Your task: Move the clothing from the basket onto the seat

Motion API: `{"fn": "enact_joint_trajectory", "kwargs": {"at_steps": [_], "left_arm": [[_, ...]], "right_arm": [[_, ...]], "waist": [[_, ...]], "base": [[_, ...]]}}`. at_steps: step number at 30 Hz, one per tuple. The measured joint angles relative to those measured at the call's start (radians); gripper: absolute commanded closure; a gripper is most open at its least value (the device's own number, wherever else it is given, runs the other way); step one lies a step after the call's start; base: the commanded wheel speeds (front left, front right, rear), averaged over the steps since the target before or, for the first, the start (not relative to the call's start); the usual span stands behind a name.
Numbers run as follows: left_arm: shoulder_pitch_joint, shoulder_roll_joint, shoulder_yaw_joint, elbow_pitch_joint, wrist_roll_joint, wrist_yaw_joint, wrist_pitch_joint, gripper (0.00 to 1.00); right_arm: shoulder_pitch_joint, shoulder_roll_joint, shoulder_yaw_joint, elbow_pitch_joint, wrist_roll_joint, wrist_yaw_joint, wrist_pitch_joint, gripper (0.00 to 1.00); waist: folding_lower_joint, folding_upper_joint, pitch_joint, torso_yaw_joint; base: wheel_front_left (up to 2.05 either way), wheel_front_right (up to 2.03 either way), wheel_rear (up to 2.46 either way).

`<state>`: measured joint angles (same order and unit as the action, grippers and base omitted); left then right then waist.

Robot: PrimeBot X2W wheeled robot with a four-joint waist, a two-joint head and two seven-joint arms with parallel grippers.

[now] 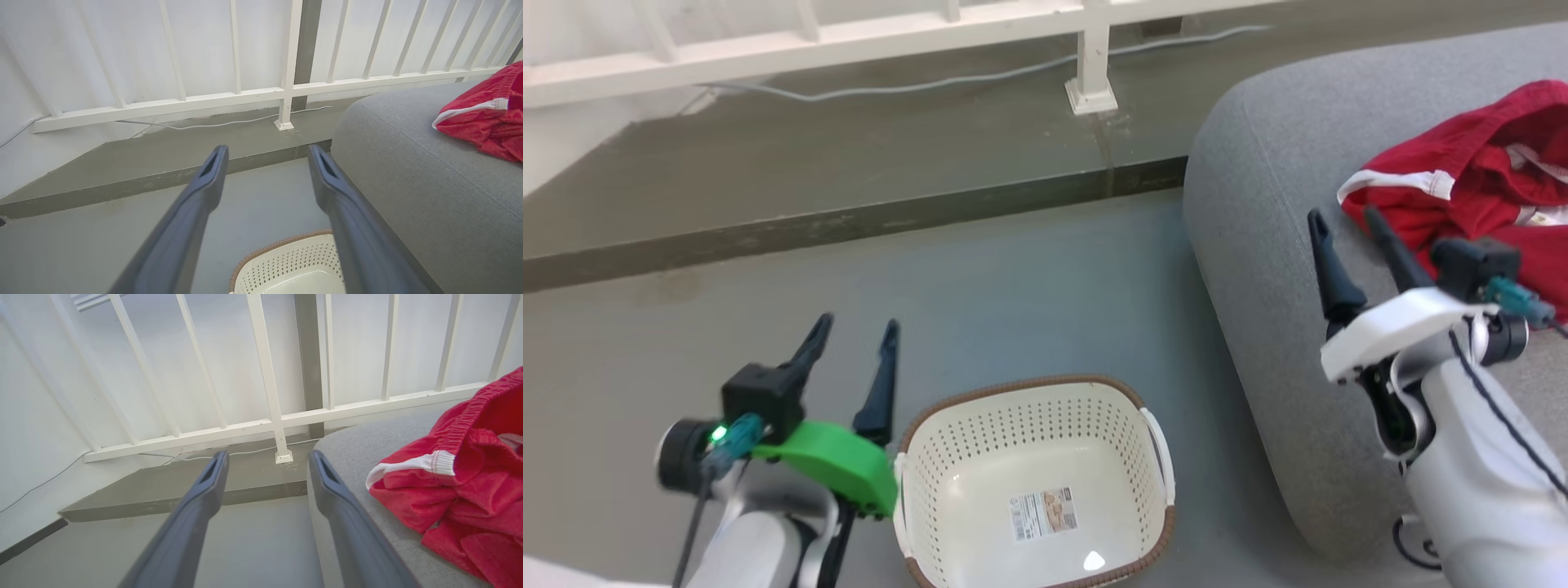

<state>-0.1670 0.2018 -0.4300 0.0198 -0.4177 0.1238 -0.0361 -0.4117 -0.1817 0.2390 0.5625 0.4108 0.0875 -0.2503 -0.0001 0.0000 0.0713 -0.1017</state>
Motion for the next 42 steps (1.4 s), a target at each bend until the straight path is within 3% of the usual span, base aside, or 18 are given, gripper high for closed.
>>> {"fn": "enact_joint_trajectory", "kwargs": {"at_steps": [10, 23, 42], "left_arm": [[0.103, -0.031, 0.108, 0.015, 0.019, 0.000, -0.001, 0.00], [0.202, -0.063, 0.207, 0.008, 0.074, 0.000, 0.000, 0.00], [0.260, -0.096, 0.240, -0.037, 0.134, 0.000, 0.012, 0.00]], "right_arm": [[0.116, 0.021, 0.035, -0.081, -0.035, -0.012, 0.000, 0.00], [0.258, 0.027, 0.052, -0.168, -0.043, -0.056, 0.000, 0.00], [0.339, -0.008, 0.044, -0.331, -0.067, -0.109, 0.024, 0.00]], "waist": [[0.0000, 0.0000, -0.042, 0.018], [0.0000, 0.0000, -0.086, 0.024], [0.0000, 0.0000, -0.095, 0.011]], "base": [[0.00, 0.00, 0.00], [0.00, 0.00, 0.00], [0.00, 0.00, 0.00]]}}
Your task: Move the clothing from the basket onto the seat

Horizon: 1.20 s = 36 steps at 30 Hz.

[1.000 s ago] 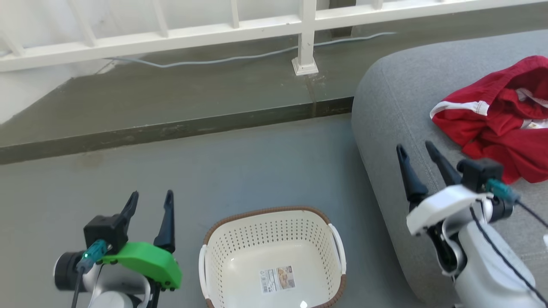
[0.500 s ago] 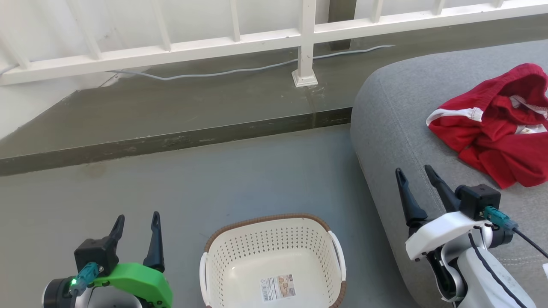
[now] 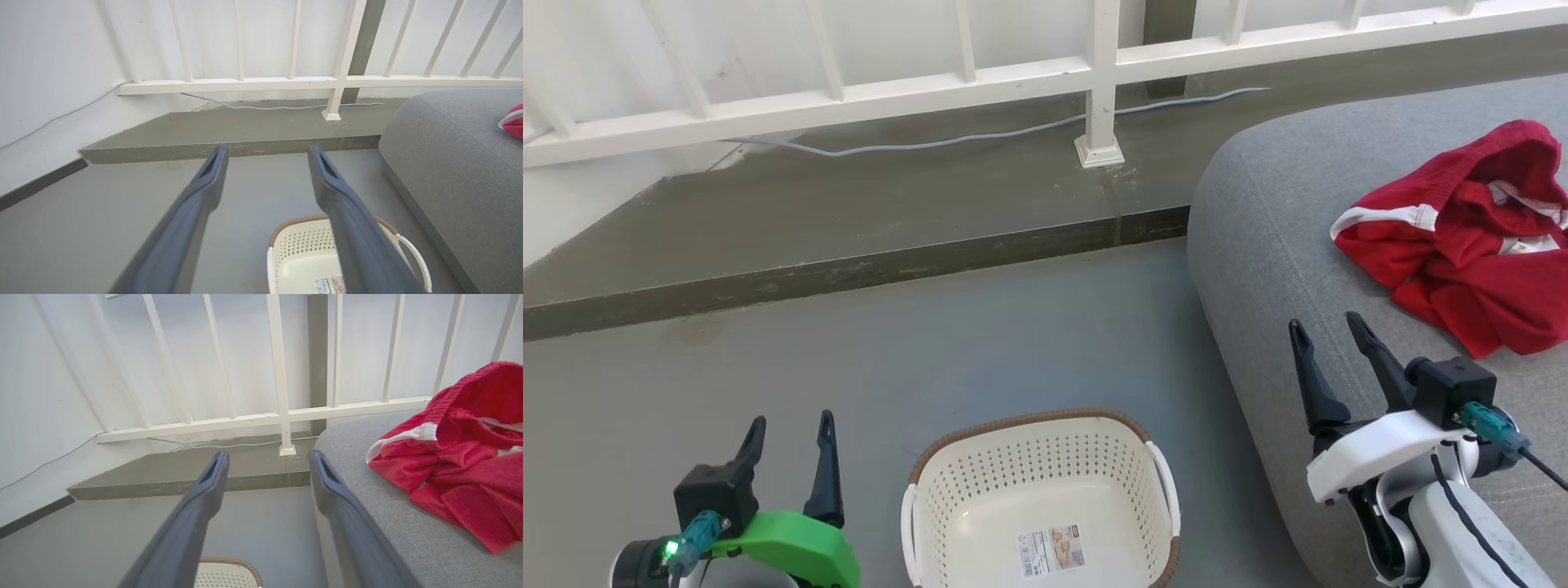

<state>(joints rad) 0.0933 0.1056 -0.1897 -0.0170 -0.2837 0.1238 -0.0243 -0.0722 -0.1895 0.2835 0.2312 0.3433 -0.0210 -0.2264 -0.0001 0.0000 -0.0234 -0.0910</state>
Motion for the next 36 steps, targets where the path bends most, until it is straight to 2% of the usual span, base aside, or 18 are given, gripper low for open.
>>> {"fn": "enact_joint_trajectory", "kwargs": {"at_steps": [11, 22, 23, 28, 36], "left_arm": [[0.019, -0.005, -0.006, -0.027, 0.018, 0.000, 0.016, 0.00], [0.028, -0.019, -0.003, -0.050, 0.060, 0.000, 0.021, 0.00], [0.030, -0.019, -0.003, -0.053, 0.060, 0.000, 0.021, 1.00], [0.037, -0.030, -0.013, 0.000, 0.058, 0.000, 0.024, 1.00], [0.061, -0.031, -0.035, -0.028, -0.014, 0.000, 0.017, 1.00]], "right_arm": [[0.034, -0.007, -0.008, -0.066, 0.000, -0.025, 0.032, 0.00], [0.056, -0.020, -0.014, -0.122, 0.001, -0.034, 0.060, 0.00], [0.062, -0.020, -0.014, -0.127, 0.002, -0.034, 0.061, 1.00], [0.099, 0.006, -0.004, -0.079, 0.002, -0.033, 0.061, 1.00], [0.107, 0.012, -0.021, -0.076, 0.071, -0.023, 0.062, 1.00]], "waist": [[0.0000, 0.0000, 0.003, 0.001], [0.0000, 0.0000, 0.007, 0.004], [0.0000, 0.0000, 0.008, 0.004], [0.0000, 0.0000, 0.008, 0.005], [0.0001, 0.0000, 0.011, 0.011]], "base": [[0.00, 0.00, 0.00], [0.00, 0.00, 0.00], [0.00, 0.00, 0.00], [0.00, 0.00, 0.00], [0.00, 0.00, 0.00]]}}
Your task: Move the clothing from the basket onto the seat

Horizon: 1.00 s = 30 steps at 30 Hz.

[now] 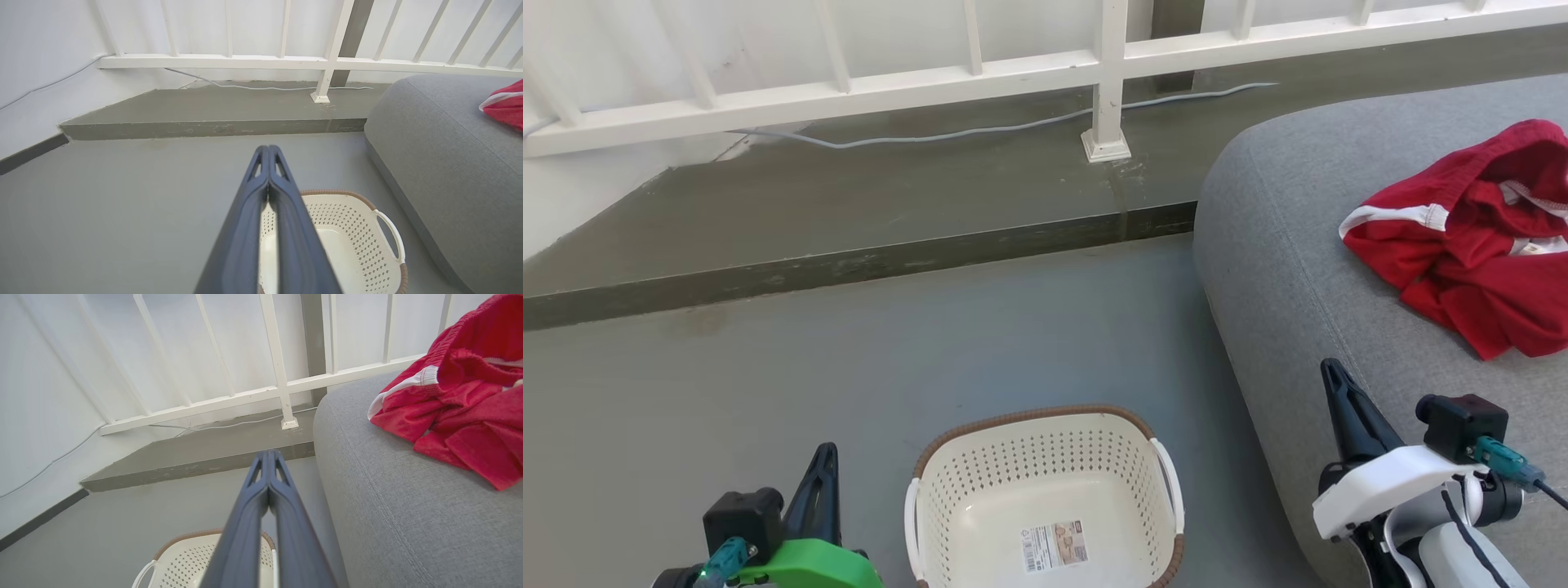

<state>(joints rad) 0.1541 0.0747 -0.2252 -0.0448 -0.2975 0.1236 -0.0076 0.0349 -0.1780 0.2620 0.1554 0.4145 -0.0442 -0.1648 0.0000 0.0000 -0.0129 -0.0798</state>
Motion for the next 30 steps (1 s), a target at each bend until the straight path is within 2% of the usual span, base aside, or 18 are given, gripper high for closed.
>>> {"fn": "enact_joint_trajectory", "kwargs": {"at_steps": [3, 21, 30], "left_arm": [[0.003, 0.000, 0.000, -0.004, -0.021, 0.000, -0.008, 1.00], [0.005, -0.002, 0.059, 0.007, -0.316, -0.020, -0.007, 1.00], [-0.003, 0.002, 0.077, 0.037, -0.454, -0.045, 0.000, 1.00]], "right_arm": [[0.000, 0.005, -0.004, 0.000, 0.029, 0.002, 0.008, 1.00], [-0.004, 0.030, -0.074, 0.007, 0.276, 0.034, 0.055, 1.00], [-0.007, 0.045, -0.113, 0.018, 0.401, 0.046, 0.083, 1.00]], "waist": [[0.0000, 0.0000, 0.001, 0.002], [0.0000, 0.0000, 0.006, 0.017], [0.0000, 0.0000, 0.007, 0.025]], "base": [[0.00, 0.00, 0.00], [0.00, 0.00, 0.00], [0.00, 0.00, 0.00]]}}
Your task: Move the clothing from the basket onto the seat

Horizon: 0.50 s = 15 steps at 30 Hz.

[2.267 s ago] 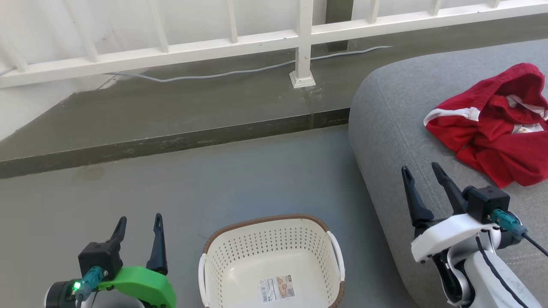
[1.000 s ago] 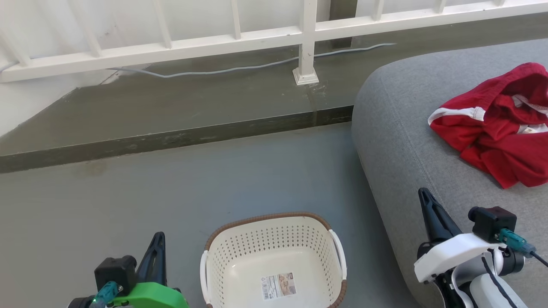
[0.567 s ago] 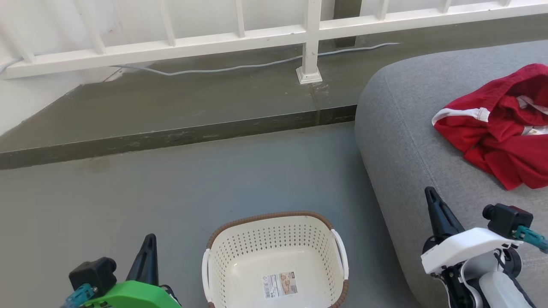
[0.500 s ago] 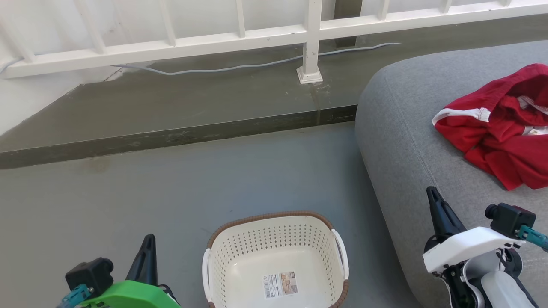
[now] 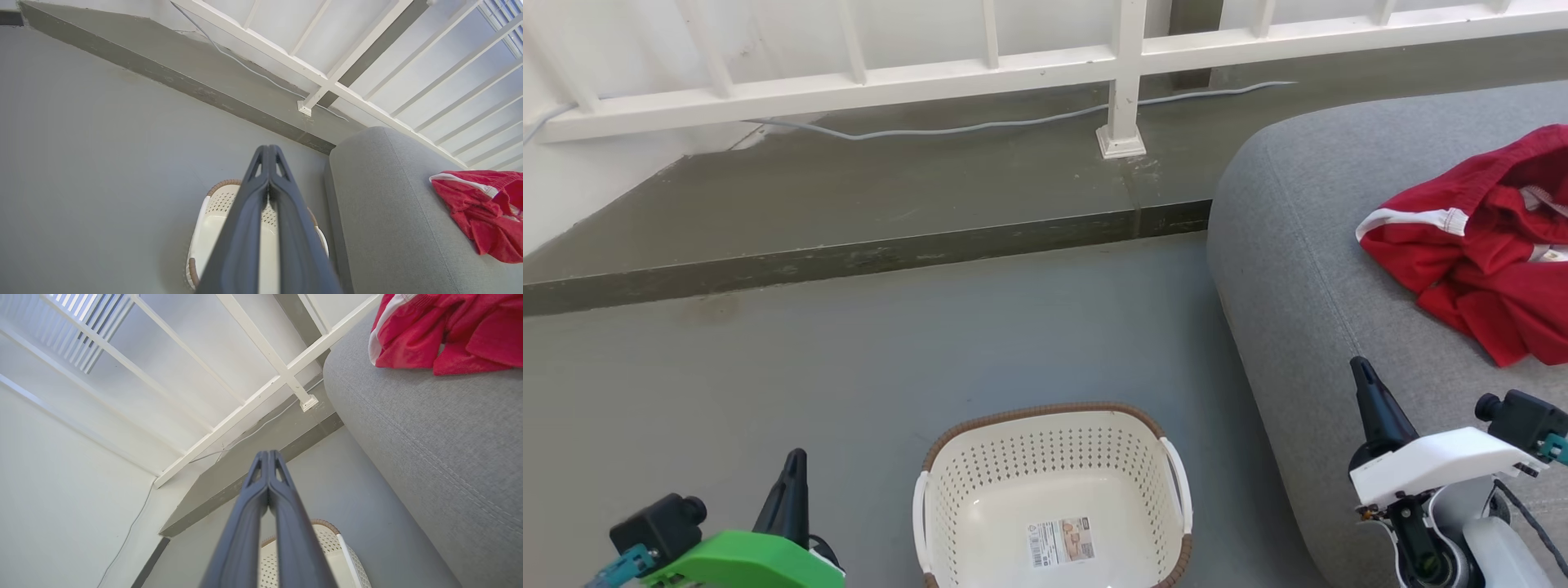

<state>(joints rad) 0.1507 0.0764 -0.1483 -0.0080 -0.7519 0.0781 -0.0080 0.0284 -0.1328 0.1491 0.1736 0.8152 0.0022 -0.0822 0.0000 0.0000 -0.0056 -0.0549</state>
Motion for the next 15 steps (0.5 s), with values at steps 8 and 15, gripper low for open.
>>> {"fn": "enact_joint_trajectory", "kwargs": {"at_steps": [8, 15], "left_arm": [[-0.023, 0.003, 0.018, 0.028, -0.118, -0.021, 0.007, 1.00], [-0.039, 0.005, 0.028, 0.049, -0.224, -0.043, 0.009, 1.00]], "right_arm": [[-0.007, 0.005, -0.030, 0.012, 0.103, 0.016, 0.022, 1.00], [-0.021, 0.010, -0.056, 0.023, 0.188, 0.026, 0.041, 1.00]], "waist": [[0.0000, 0.0000, 0.001, 0.007], [0.0000, 0.0000, 0.002, 0.013]], "base": [[0.00, 0.00, 0.00], [0.00, 0.00, 0.00]]}}
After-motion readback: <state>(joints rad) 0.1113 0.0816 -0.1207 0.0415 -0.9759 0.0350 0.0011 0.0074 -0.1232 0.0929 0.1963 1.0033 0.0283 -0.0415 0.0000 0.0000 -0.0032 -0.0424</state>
